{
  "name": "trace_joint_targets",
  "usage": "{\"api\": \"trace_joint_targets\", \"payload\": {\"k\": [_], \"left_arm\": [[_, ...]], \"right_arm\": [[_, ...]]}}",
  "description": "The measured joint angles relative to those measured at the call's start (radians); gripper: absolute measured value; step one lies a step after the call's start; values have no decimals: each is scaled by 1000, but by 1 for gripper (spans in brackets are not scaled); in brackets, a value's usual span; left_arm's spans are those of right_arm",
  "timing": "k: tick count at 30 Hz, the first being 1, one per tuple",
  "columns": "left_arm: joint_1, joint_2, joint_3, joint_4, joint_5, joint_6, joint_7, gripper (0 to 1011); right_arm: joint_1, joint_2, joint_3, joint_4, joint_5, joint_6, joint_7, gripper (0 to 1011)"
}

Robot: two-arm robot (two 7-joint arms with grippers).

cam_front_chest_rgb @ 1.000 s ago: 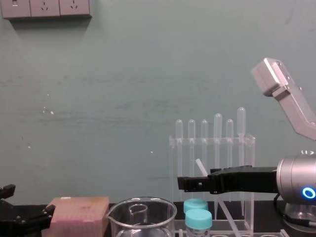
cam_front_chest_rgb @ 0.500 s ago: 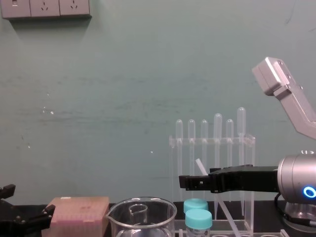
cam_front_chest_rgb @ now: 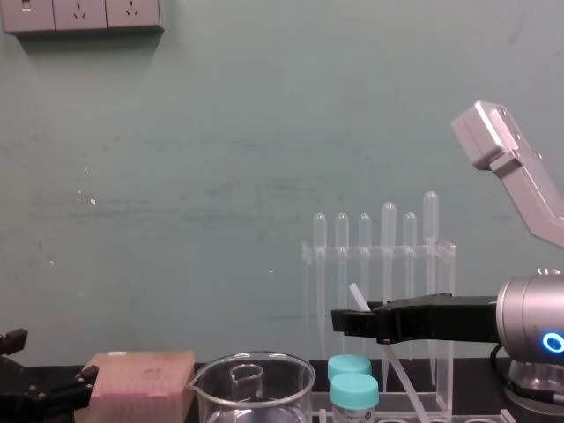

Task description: Pick up the stirring rod with one hand, then place it down.

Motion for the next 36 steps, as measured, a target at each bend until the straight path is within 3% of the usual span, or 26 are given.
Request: {"api": "trace_joint_targets", "payload": {"k": [13,22,25,28,29,32,33,36], "left_arm": [[0,0,0,0,0,0,0,1000],[0,0,0,0,0,0,0,1000],[0,0,0,0,0,0,0,1000],[0,0,0,0,0,0,0,1000],[0,0,0,0,0,0,0,1000],[0,0,0,0,0,0,0,1000],[0,0,0,0,0,0,0,1000],[0,0,0,0,0,0,0,1000]], "right_arm": [[-1,0,0,-1,1,0,0,113],[-2,0,0,-1,-2,-5,0,67],[-12,-1,4,-7,-21,-44,-1,67],[-32,-5,16,-15,-46,-131,-6,67],[-46,-9,25,-19,-56,-188,-7,67],[-67,-15,40,-26,-70,-275,-9,67],[-83,-18,50,-32,-77,-327,-10,67],[-108,-21,66,-43,-82,-394,-9,67]]}}
